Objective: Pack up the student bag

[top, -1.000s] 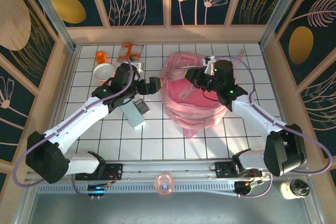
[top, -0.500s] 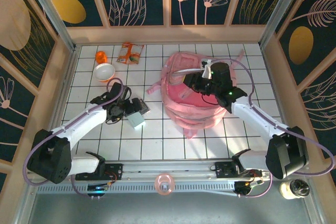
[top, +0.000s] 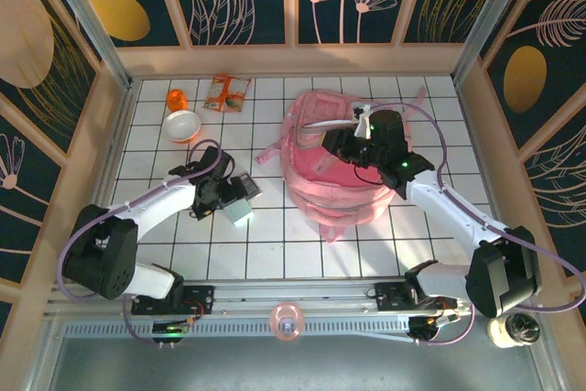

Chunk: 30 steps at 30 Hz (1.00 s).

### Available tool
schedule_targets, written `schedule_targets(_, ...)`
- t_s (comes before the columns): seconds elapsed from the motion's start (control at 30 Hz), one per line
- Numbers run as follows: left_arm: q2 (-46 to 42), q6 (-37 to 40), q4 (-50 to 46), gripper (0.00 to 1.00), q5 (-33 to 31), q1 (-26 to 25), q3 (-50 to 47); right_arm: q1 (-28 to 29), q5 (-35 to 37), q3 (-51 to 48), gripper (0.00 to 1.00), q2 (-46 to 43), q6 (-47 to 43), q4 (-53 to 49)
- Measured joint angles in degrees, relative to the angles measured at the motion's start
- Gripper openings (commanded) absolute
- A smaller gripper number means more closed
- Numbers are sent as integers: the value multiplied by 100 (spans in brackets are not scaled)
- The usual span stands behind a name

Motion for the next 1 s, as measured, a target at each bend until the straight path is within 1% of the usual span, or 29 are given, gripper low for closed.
schedule_targets(0.27, 682, 66, 44, 99, -4, 0, 424, 20, 13, 0, 18, 0, 0, 0)
schedule_targets(0.47, 745, 136, 52, 90, -240, 0, 444, 22, 22, 0, 18, 0, -2, -2)
schedule_targets(0.6, 732, 164, 57, 81, -339, 0, 348, 22, 48, 0, 18, -24, -4, -22)
schedule_targets(0.77, 599, 175, 50, 83, -409, 0, 138, 31, 136, 0, 18, -85, -20, -52)
schedule_targets(0.83, 597, 179, 57, 79, -400, 0, 131, 31, 142, 0, 18, -94, -22, -55)
schedule_targets(0.9, 599, 179, 74, 71, -380, 0, 131, 31, 149, 0, 18, -94, -22, -55)
schedule_targets(1.0, 595, 197, 101, 61, -389, 0, 131, 31, 149, 0, 18, -94, -22, -57)
